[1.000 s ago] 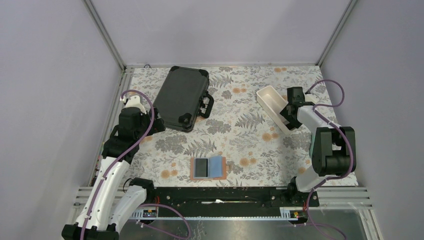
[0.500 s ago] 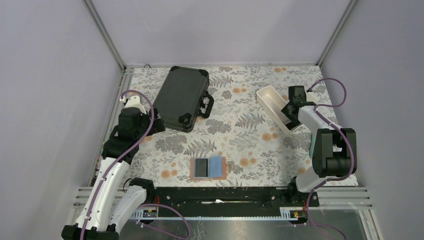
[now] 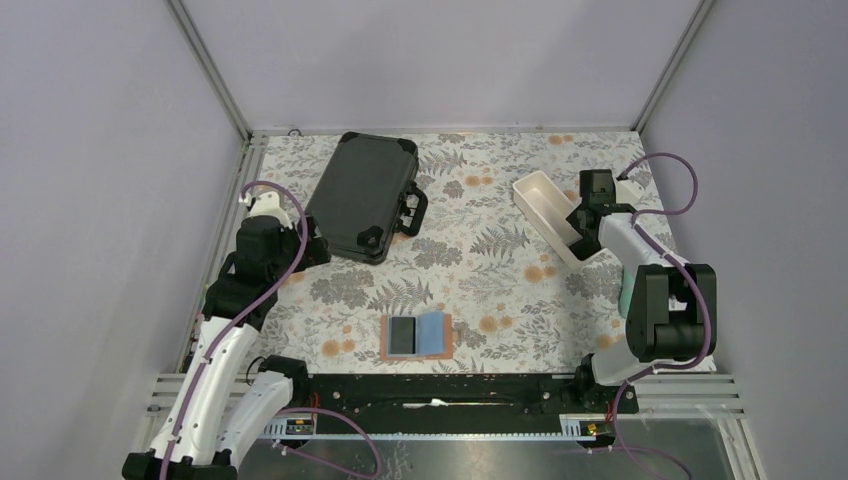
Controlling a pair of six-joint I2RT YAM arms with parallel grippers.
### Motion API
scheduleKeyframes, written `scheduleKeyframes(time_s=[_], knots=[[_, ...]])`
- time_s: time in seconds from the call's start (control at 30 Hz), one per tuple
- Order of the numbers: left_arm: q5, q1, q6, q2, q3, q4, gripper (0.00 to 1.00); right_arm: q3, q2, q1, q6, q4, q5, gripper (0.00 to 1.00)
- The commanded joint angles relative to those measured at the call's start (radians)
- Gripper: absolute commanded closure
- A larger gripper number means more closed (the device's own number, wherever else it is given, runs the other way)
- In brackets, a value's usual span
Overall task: Put the credit cards into the card holder
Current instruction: Pick up the credit card from the storage box.
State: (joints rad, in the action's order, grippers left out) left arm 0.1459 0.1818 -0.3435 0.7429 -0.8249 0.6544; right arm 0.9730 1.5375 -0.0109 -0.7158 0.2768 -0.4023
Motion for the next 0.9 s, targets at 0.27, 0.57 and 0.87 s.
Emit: scheduleKeyframes(time_s=[0.27, 0.57, 0.87], knots=[[0.003, 0.006, 0.014, -0.016, -0.011, -0.039, 0.01, -0.052, -0.075, 0.005, 0.007, 0.0, -0.038, 0.53], [0.002, 0.007, 0.014, -0.014, -0.01, -0.039, 0.01, -0.094, -0.089, 0.005, -0.005, -0.001, -0.036, 0.45], [0.002, 0.007, 0.014, -0.014, -0.01, -0.039, 0.01, -0.06, -0.028, 0.004, -0.016, -0.022, -0.022, 0.41]])
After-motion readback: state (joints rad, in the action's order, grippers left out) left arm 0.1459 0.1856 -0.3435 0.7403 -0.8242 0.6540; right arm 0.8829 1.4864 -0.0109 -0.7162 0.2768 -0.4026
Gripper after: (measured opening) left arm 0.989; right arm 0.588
